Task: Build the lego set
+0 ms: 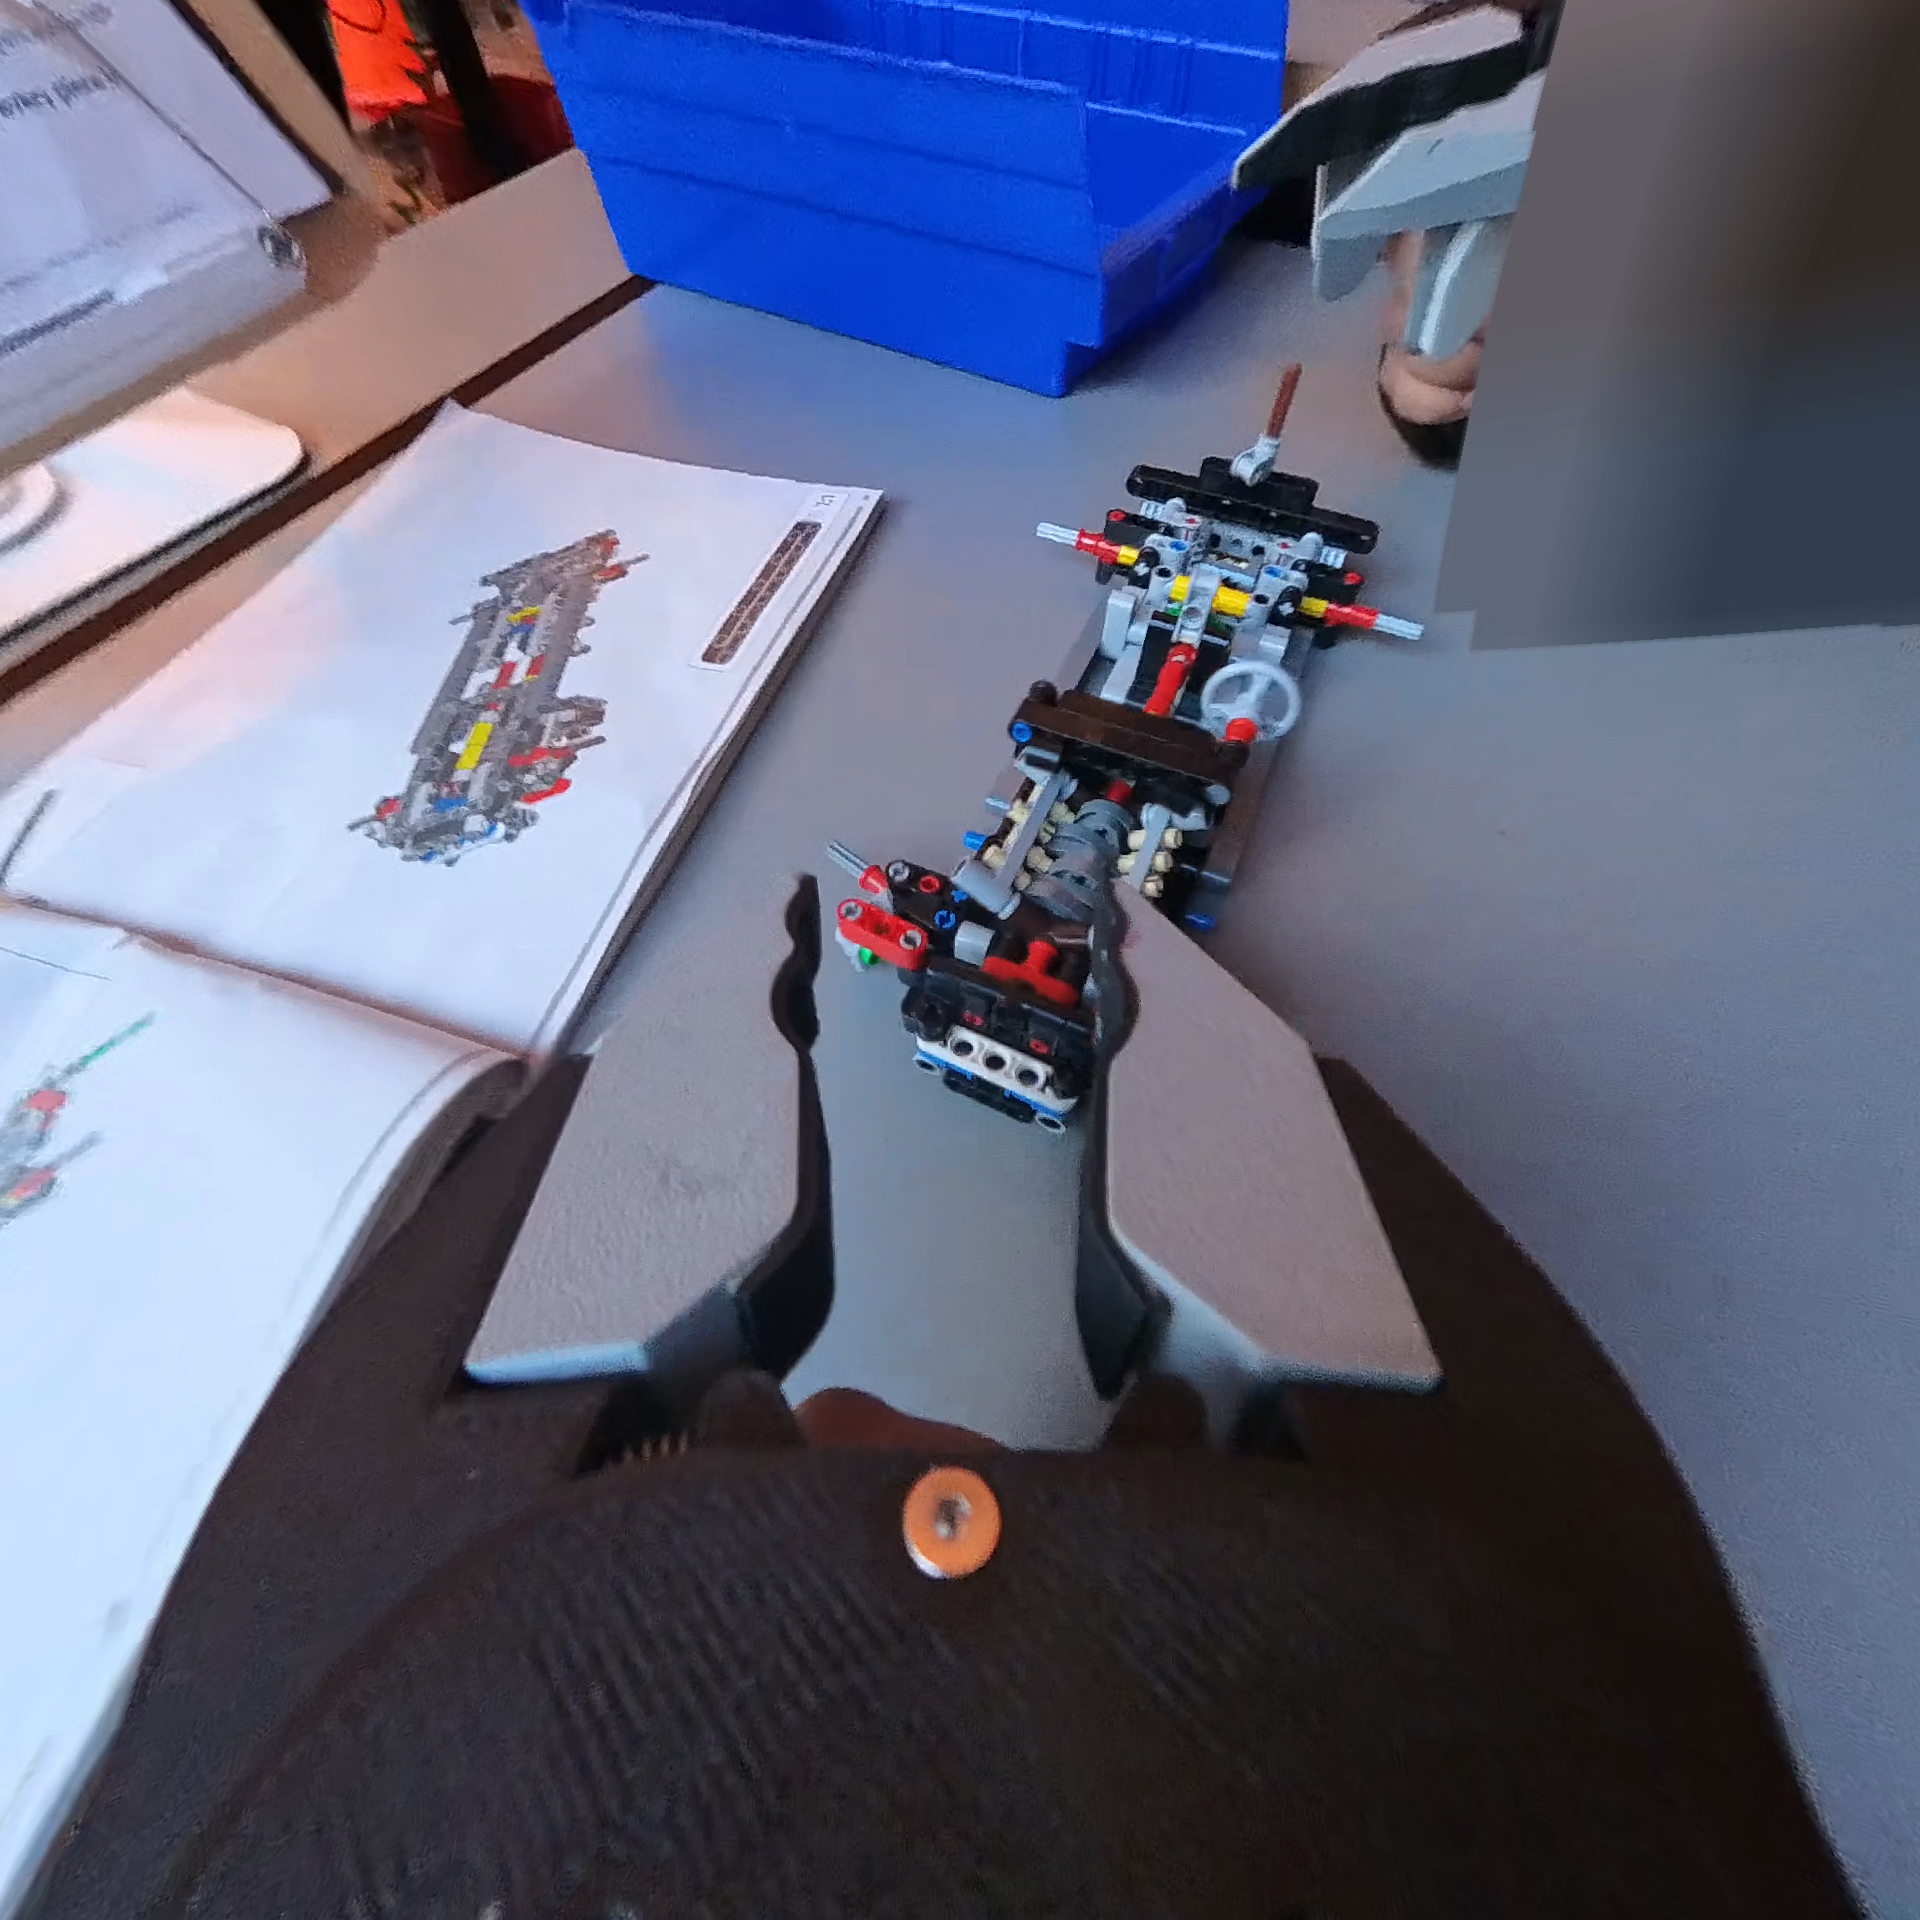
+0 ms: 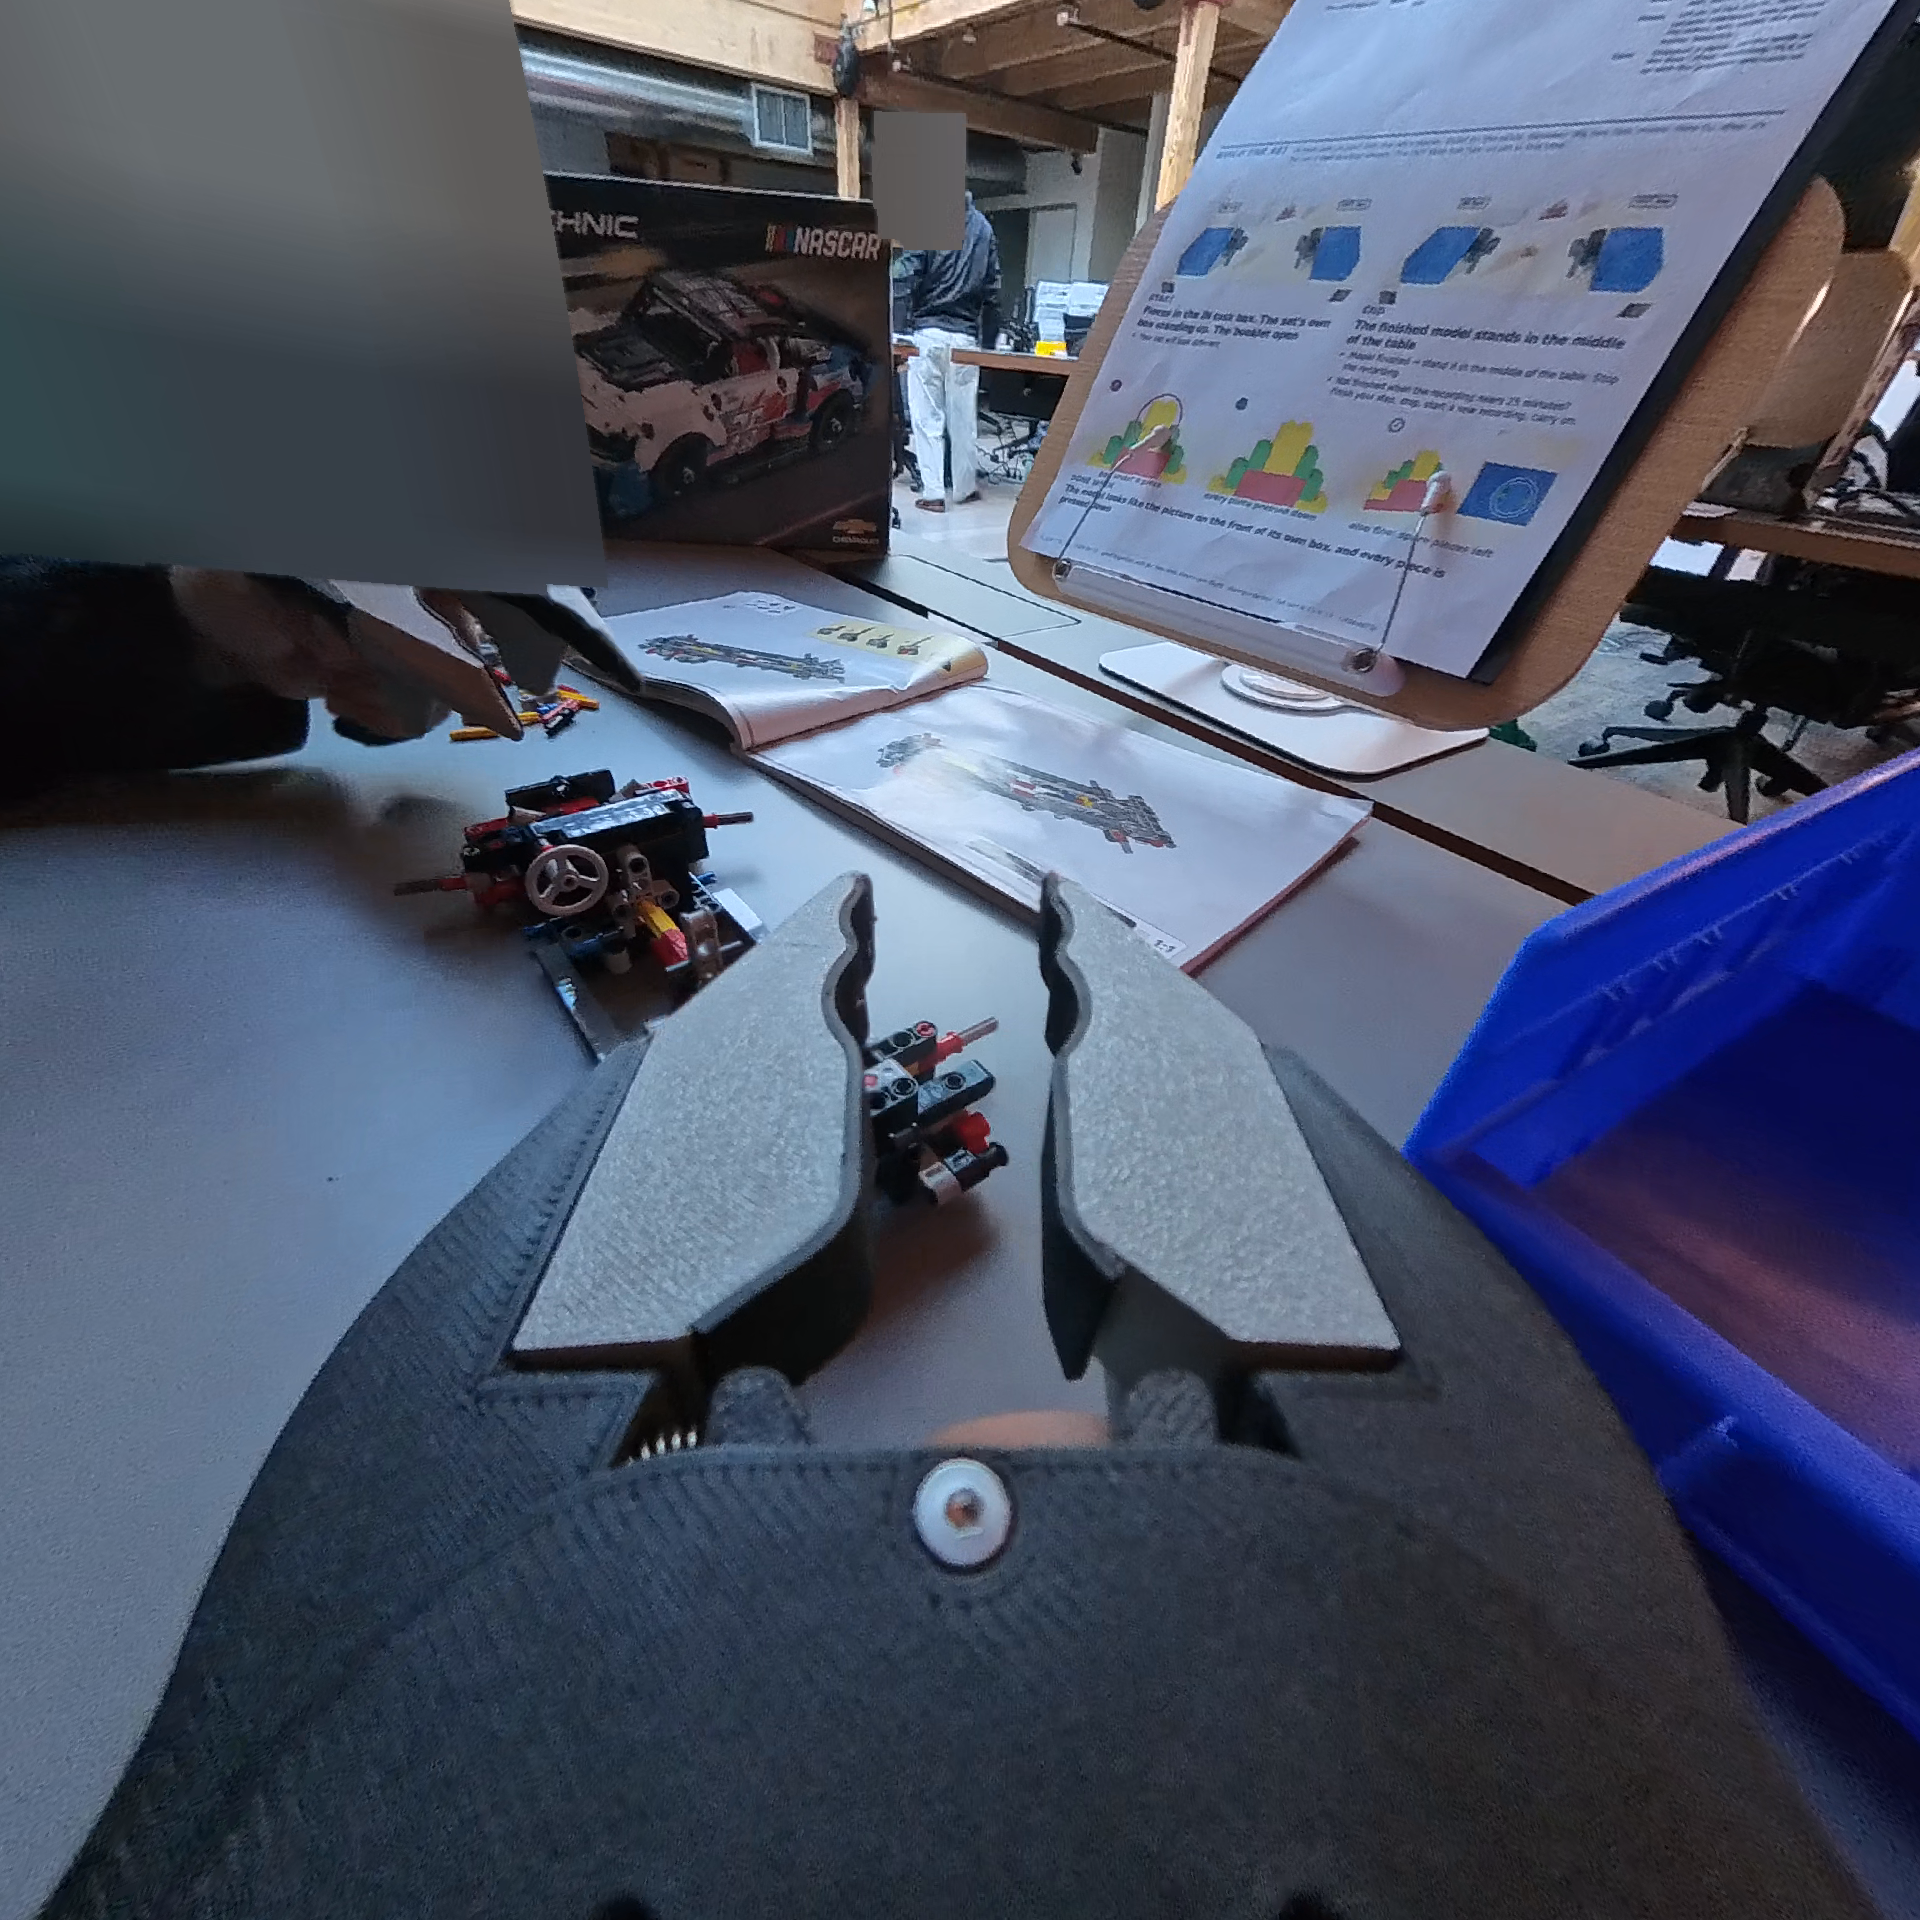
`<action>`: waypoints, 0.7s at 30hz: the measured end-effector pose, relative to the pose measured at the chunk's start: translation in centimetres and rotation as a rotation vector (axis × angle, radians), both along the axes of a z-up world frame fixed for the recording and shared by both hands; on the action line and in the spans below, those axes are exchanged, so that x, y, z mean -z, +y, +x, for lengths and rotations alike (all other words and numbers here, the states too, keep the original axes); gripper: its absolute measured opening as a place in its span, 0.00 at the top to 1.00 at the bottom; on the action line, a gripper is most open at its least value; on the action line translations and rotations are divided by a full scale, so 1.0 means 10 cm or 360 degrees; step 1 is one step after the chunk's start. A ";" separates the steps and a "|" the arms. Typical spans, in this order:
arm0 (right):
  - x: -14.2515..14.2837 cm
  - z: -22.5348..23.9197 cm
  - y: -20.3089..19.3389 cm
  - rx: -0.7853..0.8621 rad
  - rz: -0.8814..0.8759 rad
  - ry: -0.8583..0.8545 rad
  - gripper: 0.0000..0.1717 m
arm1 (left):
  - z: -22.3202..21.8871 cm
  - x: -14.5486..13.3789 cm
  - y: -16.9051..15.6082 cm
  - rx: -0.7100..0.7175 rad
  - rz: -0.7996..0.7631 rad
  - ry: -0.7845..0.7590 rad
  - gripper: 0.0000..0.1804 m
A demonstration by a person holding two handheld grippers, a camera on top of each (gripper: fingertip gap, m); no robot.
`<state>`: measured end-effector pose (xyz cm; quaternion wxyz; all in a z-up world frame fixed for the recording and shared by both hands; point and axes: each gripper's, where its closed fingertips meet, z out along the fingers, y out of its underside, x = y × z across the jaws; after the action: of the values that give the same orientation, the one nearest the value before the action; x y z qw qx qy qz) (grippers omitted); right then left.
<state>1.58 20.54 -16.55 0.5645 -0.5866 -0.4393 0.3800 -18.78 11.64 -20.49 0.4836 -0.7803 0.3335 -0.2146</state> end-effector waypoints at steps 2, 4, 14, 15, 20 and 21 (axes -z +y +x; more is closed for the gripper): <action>0.02 0.01 0.04 0.0021 -0.0015 -0.0008 0.83 | -0.02 0.03 -0.02 -0.0033 -0.0049 -0.0104 0.73; 0.02 0.02 0.07 0.0043 -0.0010 -0.0010 0.84 | -0.07 0.05 -0.01 -0.0115 -0.0050 -0.0148 0.76; -0.34 -0.21 0.10 0.0333 0.0282 -0.0025 0.91 | -0.98 -0.04 0.46 -0.1194 0.0279 0.0385 1.00; -0.45 -0.31 -0.02 0.0321 0.0324 0.0008 0.92 | -1.05 -0.04 0.48 -0.1260 0.0295 0.0404 1.00; -0.73 -1.12 -0.84 0.0035 0.0420 0.0004 0.94 | -1.23 0.01 0.52 -0.1440 0.0277 0.0421 1.00; -0.73 -1.30 -1.03 -0.0062 0.0428 -0.0032 0.95 | -1.25 0.00 0.53 -0.1464 0.0279 0.0418 1.00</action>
<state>-11.46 10.22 -9.23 0.6260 -0.5008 -0.5033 0.3226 -31.29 16.92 -20.51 0.5459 -0.8237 0.0290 0.1507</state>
